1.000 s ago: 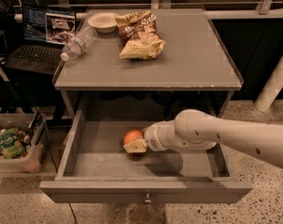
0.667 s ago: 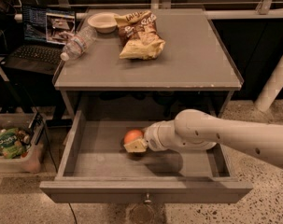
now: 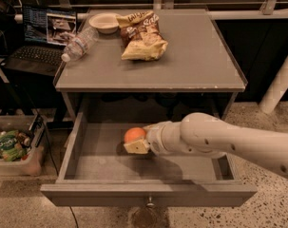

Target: Pick orange from top drawer and place on counter

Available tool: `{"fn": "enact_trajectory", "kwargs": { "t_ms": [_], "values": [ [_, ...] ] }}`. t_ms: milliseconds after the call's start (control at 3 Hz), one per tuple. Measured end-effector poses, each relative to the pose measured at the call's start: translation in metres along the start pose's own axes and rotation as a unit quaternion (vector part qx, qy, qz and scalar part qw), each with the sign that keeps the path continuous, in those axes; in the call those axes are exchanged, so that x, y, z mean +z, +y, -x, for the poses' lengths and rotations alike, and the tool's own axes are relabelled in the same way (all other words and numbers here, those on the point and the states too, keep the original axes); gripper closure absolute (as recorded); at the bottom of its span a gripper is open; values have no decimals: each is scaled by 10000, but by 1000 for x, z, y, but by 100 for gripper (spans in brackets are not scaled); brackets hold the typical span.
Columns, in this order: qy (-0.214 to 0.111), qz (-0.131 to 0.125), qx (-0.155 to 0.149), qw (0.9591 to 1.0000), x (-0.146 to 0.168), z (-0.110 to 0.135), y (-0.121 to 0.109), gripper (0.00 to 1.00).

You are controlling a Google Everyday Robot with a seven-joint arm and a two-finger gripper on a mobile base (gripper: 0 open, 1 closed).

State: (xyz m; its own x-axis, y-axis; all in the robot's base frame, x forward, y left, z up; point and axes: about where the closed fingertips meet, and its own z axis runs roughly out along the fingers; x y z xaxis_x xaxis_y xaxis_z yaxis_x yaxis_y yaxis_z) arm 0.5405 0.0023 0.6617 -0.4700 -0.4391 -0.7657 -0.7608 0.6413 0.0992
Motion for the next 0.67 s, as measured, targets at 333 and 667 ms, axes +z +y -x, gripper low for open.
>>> {"fn": "enact_trajectory", "kwargs": {
  "t_ms": [333, 667],
  "values": [
    [-202, -194, -51, 9996, -43, 19, 19, 100],
    [-206, -330, -226, 9990, -82, 44, 36, 100]
  ]
}}
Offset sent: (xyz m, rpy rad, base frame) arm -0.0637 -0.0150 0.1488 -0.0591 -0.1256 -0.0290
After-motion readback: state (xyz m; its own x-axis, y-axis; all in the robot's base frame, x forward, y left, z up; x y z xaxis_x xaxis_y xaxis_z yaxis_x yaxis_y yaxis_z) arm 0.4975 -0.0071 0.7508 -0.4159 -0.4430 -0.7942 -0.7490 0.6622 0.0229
